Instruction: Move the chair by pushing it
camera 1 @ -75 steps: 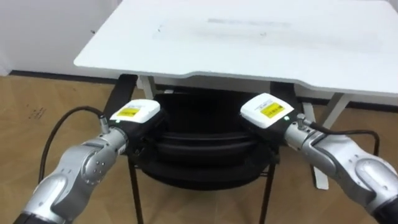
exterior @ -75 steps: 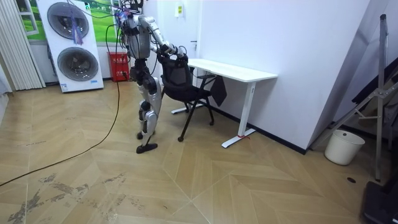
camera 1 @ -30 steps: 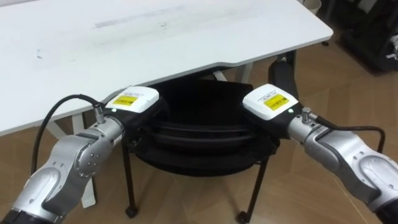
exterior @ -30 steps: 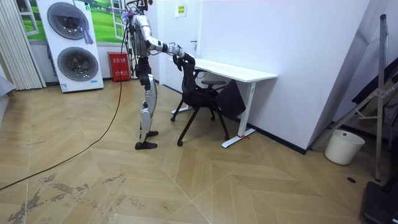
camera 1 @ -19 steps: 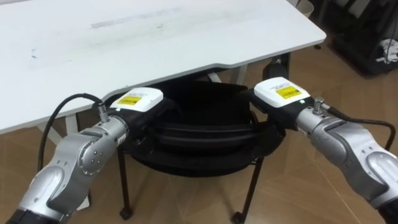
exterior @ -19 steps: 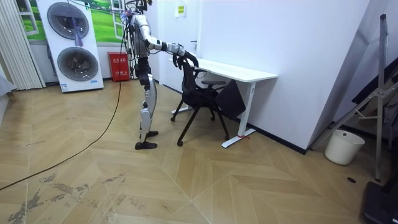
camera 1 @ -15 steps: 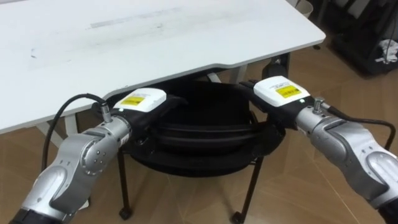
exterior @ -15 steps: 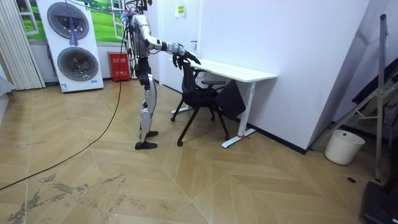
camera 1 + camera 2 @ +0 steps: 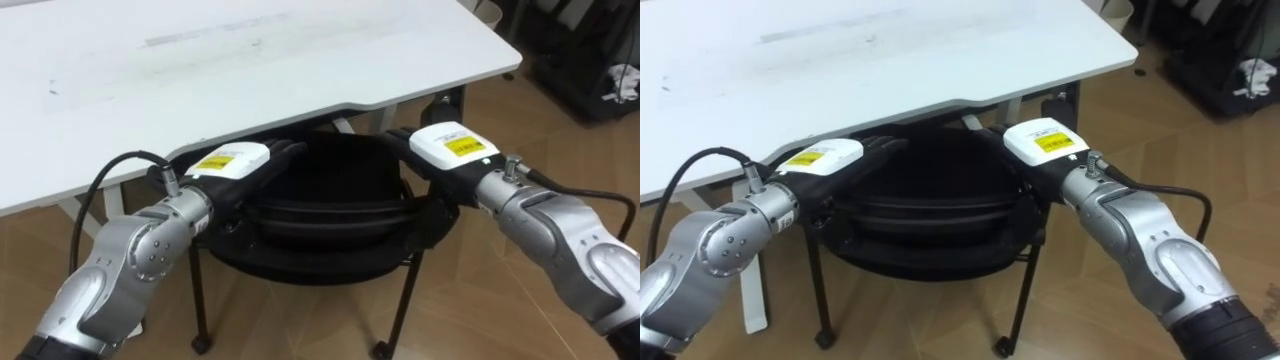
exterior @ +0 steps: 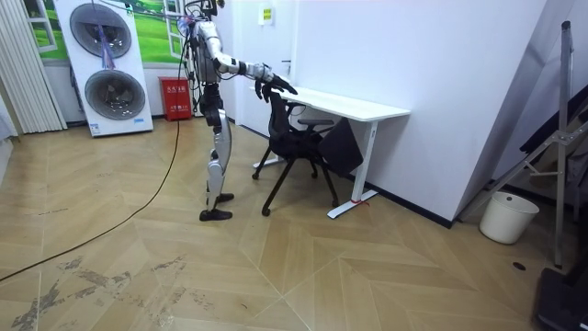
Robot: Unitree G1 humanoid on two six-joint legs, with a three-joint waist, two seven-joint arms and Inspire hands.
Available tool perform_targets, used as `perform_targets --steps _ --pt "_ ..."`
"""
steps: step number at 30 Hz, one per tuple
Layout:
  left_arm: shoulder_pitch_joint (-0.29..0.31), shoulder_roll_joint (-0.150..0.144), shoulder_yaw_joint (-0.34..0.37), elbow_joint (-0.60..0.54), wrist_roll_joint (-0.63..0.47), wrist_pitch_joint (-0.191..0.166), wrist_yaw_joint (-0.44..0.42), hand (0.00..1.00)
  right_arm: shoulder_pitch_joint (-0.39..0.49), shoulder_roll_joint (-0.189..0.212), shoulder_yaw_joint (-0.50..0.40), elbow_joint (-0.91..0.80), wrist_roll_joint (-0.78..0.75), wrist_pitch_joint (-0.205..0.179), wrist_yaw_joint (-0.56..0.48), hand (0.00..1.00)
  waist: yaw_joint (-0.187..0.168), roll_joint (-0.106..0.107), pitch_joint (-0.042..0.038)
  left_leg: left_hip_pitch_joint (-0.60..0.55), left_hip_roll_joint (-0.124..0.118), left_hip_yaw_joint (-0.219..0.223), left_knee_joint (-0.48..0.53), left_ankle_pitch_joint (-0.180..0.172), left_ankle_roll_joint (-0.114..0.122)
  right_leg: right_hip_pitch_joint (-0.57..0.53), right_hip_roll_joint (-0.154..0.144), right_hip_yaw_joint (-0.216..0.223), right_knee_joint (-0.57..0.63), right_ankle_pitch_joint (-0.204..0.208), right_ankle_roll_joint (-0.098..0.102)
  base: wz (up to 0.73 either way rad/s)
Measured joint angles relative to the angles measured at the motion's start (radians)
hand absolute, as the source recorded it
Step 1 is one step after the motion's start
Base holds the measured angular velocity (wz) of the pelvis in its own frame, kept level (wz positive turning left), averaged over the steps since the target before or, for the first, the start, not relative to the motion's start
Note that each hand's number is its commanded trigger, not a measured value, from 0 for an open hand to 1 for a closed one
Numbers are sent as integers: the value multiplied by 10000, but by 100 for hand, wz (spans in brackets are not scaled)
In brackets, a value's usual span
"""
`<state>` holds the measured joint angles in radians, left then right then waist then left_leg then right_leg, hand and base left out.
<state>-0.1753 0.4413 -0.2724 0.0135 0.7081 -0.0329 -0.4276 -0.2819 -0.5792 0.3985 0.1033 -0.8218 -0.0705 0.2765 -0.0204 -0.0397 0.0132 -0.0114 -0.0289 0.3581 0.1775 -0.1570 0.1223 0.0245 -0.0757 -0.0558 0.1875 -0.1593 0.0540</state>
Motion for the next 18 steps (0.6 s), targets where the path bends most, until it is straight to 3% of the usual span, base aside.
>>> perform_targets --steps 7,9,12,13,15,16,17,18 --pt "-211 85 451 -331 4 -196 74 0 0 -8 -334 -212 50 -132 52 0 -28 8 -1 22 7 -34 36 2 -4 55 3 -46 -16 3 -5 0" --pt "-300 171 522 -332 119 -274 76 0 3 -81 -557 -318 58 -427 113 0 3 9 -2 17 19 -42 52 2 -4 64 7 -102 -15 18 -21 0" --pt "-310 236 726 -403 434 -754 80 0 218 -135 -1204 -319 61 -973 115 0 66 13 -1 -9 35 -43 92 2 -3 57 7 -142 -19 45 -21 0" --pt "-313 428 819 -639 516 -1004 86 0 376 -201 -1597 -459 47 -1223 116 0 53 18 -5 -59 46 -43 123 3 -3 43 17 -145 -22 63 -22 0" --pt "-313 1099 1249 -1262 434 -1629 84 0 1052 -586 -2685 -1341 314 -1650 109 0 235 70 -5 -115 83 -42 152 7 -5 83 62 -133 -146 169 -41 -3" --pt "-304 1677 1928 -1685 92 -2152 359 0 1424 -949 -3652 -1750 893 -1969 -232 0 390 92 1 -79 107 -6 154 10 -11 128 84 -84 -207 206 -55 -6" --pt "-306 1854 3151 -1939 -202 -2381 1318 0 1434 -1037 -4725 -2026 1315 -2003 -882 0 419 128 15 -4 117 4 119 20 -26 196 88 -120 -220 215 -66 -5" --pt "-319 1859 3768 -2050 -275 -2382 1839 0 1433 -1040 -5258 -2138 1513 -2008 -1272 0 411 151 27 65 119 3 100 23 -32 274 92 -147 -253 219 -73 0"
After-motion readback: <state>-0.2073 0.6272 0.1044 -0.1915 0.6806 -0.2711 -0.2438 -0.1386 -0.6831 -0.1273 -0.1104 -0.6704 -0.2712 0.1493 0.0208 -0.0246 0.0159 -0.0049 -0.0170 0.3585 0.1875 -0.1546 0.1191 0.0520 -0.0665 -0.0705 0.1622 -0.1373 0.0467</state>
